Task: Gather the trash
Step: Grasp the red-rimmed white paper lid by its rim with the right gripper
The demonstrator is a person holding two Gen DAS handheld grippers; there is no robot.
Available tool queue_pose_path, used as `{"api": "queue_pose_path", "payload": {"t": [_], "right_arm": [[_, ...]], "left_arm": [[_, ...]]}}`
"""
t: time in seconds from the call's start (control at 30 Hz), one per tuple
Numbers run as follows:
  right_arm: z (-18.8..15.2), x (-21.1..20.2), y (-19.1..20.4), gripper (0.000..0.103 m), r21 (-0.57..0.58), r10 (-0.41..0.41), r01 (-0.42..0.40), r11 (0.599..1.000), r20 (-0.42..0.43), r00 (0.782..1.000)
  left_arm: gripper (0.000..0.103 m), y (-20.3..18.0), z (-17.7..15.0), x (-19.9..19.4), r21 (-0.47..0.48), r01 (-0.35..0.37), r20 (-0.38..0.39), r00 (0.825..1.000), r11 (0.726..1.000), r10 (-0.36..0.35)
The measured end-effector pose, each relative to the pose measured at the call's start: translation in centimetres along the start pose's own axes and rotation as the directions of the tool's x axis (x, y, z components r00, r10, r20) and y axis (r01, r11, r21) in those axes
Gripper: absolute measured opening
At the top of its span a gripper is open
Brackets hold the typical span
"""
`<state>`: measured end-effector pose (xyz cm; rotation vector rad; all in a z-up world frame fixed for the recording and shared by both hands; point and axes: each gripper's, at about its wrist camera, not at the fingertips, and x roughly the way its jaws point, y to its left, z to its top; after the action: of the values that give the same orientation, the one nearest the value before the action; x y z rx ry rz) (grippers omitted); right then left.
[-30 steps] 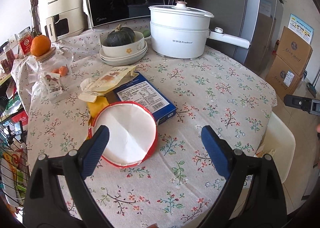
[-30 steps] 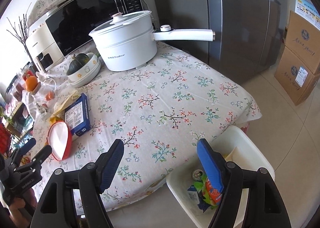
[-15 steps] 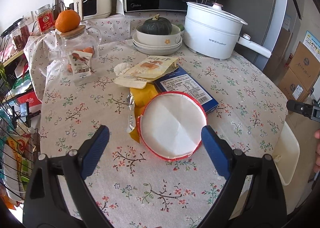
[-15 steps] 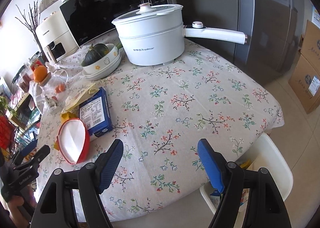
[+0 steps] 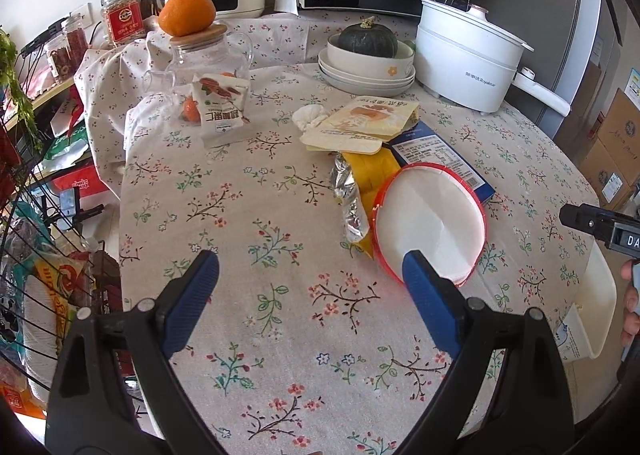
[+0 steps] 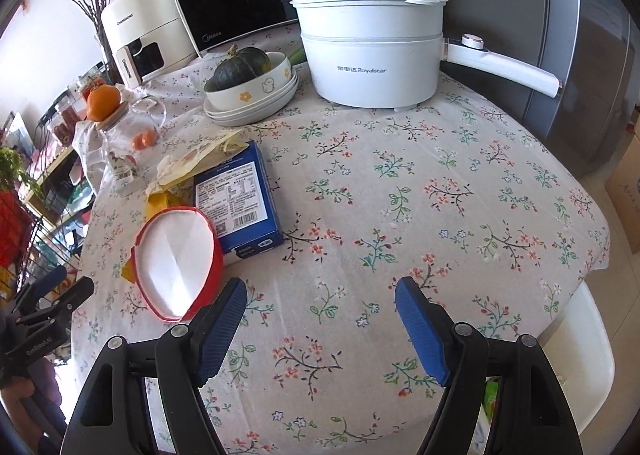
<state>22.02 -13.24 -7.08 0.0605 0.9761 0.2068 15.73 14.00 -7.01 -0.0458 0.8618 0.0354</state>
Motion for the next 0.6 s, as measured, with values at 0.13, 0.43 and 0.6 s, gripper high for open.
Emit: {"api": "queue_pose_path", "payload": {"t": [0.13,0.43,0.6], "right_arm": [[-0.2,1.8,2.3,0.078,-0.017,0.034,-0.034,0.999,-0.013,0.999],[-0.5,5.7,6.1,0.077,-0.014,0.097,-0.098,0.995,-0.051,0.994],[-0.8,7.4,6.8,0.064,0.028,0.153,-0.151,0.988,-0.084,0.985]], "left_arm": [[0.093,1.2,-0.2,0.1,-0.002,-0.007,-0.004,1.0,1.0,0.007],[0.093,3.1,-0.2,0.1,-0.015,0.001,-0.003,1.0,1.0,-0.002],[0.093,3.5,-0.2,0.2,-0.017,0.008,-0.005,1.0,1.0,-0.008]]}}
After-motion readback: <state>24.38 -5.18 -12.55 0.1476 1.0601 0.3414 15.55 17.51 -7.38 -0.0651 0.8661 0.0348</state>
